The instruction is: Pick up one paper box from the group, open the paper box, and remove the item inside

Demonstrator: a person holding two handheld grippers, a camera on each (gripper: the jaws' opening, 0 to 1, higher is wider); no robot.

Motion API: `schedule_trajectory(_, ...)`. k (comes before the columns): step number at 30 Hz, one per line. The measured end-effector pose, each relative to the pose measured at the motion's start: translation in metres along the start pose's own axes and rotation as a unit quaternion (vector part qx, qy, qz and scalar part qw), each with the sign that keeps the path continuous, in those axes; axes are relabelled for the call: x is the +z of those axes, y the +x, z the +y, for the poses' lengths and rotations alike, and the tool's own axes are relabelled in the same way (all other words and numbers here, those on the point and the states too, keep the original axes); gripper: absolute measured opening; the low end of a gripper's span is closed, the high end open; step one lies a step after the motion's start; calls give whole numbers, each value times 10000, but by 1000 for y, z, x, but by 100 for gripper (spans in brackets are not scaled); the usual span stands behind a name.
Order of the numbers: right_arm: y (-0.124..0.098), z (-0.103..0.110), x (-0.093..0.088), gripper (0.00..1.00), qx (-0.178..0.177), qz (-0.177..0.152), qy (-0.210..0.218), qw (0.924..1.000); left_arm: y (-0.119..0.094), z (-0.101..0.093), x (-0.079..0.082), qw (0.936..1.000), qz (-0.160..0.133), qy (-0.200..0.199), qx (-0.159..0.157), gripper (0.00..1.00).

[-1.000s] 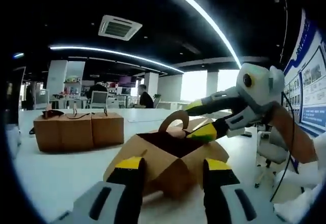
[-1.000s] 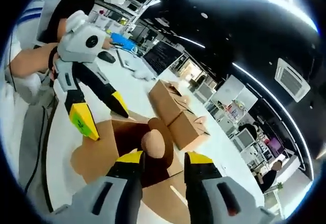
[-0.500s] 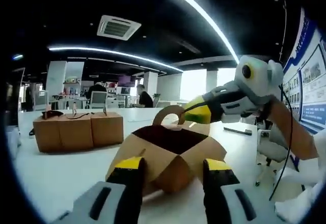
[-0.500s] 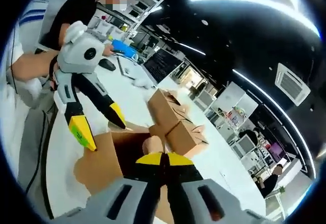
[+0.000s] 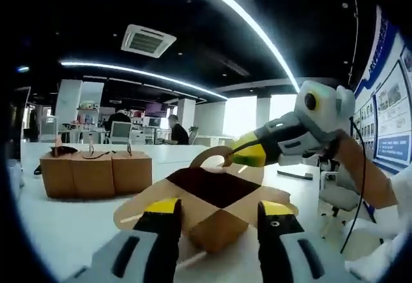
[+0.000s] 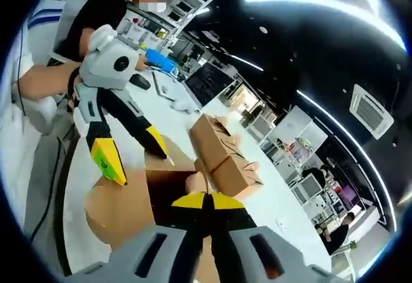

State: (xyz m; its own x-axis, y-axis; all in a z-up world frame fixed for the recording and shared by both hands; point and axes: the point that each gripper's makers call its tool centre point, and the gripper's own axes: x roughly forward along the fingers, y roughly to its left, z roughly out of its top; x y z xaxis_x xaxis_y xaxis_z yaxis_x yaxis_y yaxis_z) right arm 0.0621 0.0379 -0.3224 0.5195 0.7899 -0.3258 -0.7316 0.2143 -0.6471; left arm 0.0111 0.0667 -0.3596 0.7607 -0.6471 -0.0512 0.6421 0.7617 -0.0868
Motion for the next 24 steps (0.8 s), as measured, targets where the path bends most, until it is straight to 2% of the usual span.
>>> schedule_trajectory(2,-1,1,2,3,26,-24,1,10000,3,1,5,9996,-186,190,108,48)
schedule_trajectory(6,-6,5,7,3,118,-89,69,9999,9,-6,5,9989,-279,373,87,46)
schedule_trajectory(11,-11,4,13,3,205,-197,271,9992,15,-7,-3,9983,-134,564,106,46)
schedule_trajectory(13,-12,2,13,3,235,-230,435,9985,15,-8,-1,9992,-151,346,109,45)
schedule_trajectory(15,-11,-3,12,3,203,-258,626,9975,14,-4,-3,9994,-111,288,126,44)
schedule_trajectory(19,-9,-16,2,3,30,-194,1108,9936,16,0,-7,9998,-159,60,144,42)
schedule_trajectory(24,-6,-27,-2,4,-180,-154,1179,9927,16,0,-7,9997,-136,9,179,42)
